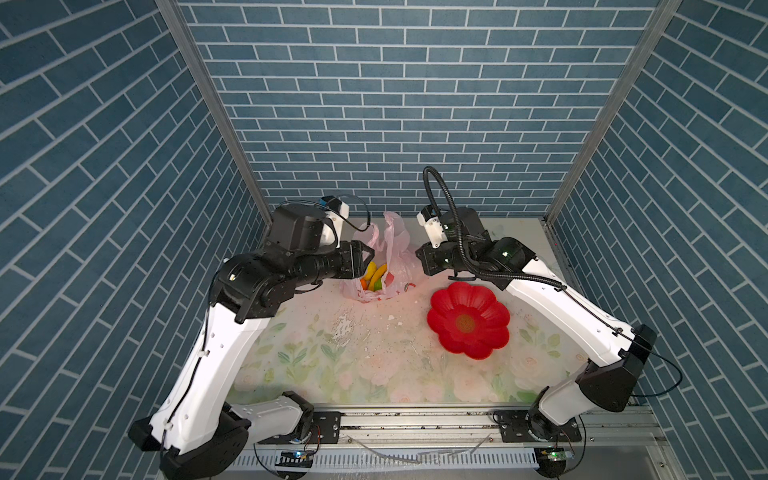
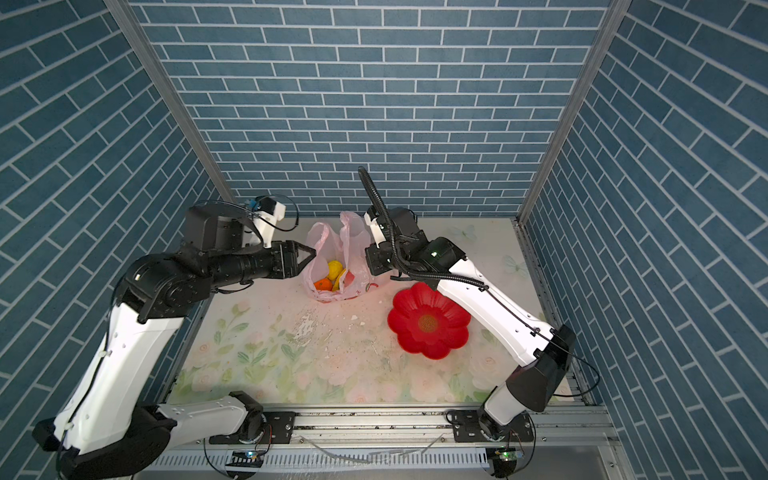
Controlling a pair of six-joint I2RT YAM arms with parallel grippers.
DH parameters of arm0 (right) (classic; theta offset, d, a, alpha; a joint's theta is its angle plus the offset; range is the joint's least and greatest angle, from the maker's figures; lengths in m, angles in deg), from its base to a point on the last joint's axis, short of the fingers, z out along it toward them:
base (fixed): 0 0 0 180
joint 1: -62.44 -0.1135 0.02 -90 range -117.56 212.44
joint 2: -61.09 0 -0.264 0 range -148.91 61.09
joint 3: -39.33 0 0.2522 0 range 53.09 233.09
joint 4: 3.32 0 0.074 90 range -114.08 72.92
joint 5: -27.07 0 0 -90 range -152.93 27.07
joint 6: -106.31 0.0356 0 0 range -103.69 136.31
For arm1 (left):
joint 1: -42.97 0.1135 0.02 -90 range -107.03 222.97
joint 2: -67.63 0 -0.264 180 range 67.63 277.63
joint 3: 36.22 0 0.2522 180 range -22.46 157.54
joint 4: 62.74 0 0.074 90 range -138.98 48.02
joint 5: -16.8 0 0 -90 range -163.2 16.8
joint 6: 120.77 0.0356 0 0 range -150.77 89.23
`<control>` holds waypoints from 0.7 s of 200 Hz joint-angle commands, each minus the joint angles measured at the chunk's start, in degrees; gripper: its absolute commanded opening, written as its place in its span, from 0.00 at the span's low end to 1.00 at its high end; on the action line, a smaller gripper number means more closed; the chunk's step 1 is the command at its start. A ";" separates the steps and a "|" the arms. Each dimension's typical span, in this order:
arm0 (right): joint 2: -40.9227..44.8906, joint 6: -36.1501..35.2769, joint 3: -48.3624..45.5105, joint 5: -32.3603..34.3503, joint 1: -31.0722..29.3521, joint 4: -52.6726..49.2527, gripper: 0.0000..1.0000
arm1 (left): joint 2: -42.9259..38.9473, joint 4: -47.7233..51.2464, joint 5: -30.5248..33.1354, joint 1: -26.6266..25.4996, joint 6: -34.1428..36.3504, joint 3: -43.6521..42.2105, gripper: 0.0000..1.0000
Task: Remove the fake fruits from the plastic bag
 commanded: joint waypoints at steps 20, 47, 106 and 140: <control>4.47 3.02 -4.15 0.64 1.98 1.67 0.12 | 6.00 3.31 15.27 -2.00 5.15 -0.50 0.83; 4.48 3.19 -5.28 0.19 2.42 1.75 0.12 | 8.68 -2.86 15.79 -2.03 7.61 -4.34 0.82; -1.60 3.16 -1.81 2.12 -0.82 1.91 0.28 | 8.62 -11.88 31.79 -1.11 6.70 -13.86 0.12; -9.31 5.35 5.08 6.30 -3.89 4.67 0.55 | 0.40 -15.90 30.84 2.28 5.18 -21.02 0.02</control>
